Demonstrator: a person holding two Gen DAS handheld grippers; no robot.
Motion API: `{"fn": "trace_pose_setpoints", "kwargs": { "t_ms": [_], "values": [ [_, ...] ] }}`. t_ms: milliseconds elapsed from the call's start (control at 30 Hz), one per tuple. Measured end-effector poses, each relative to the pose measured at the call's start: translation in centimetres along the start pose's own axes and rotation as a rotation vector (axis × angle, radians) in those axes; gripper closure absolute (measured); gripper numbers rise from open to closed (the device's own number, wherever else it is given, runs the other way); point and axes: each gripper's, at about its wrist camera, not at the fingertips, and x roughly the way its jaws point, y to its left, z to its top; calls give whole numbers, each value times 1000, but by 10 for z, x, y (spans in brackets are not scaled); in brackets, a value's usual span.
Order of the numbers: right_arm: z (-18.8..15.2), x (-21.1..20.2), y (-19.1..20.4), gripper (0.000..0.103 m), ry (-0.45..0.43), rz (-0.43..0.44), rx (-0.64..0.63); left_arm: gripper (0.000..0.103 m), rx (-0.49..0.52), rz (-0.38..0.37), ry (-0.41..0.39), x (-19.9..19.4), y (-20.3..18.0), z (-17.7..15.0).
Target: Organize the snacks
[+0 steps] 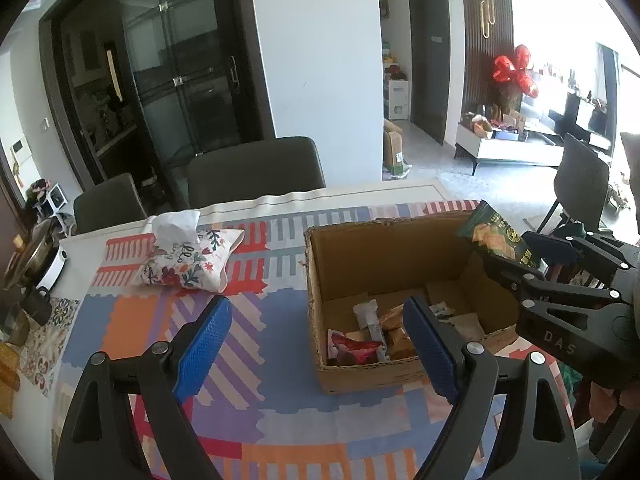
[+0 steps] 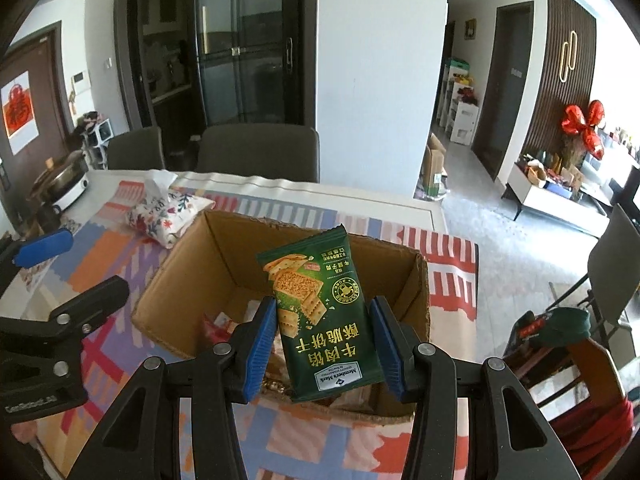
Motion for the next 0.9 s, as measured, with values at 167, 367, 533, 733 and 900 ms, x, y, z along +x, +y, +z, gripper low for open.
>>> {"fn": "trace_pose_setpoints", "kwargs": {
  "t_ms": [167, 367, 533, 733, 900],
  "values": [
    [-3, -2, 3, 43, 4, -22, -18, 15, 3, 2, 1, -1, -1, -1],
    [-15, -23, 4, 33, -31, -37, -9, 15, 3, -8, -12, -14, -2, -14],
    [-37, -60, 5, 22, -107, -59, 16, 12, -10, -15, -57, -40, -4, -32],
    [-70, -101, 8, 15, -173, -85, 40, 5, 1, -6, -137, -79, -13, -61],
    [-100, -131, 9, 14, -202, -90, 67, 3, 3, -12, -195, -114, -21, -87]
  ]
}}
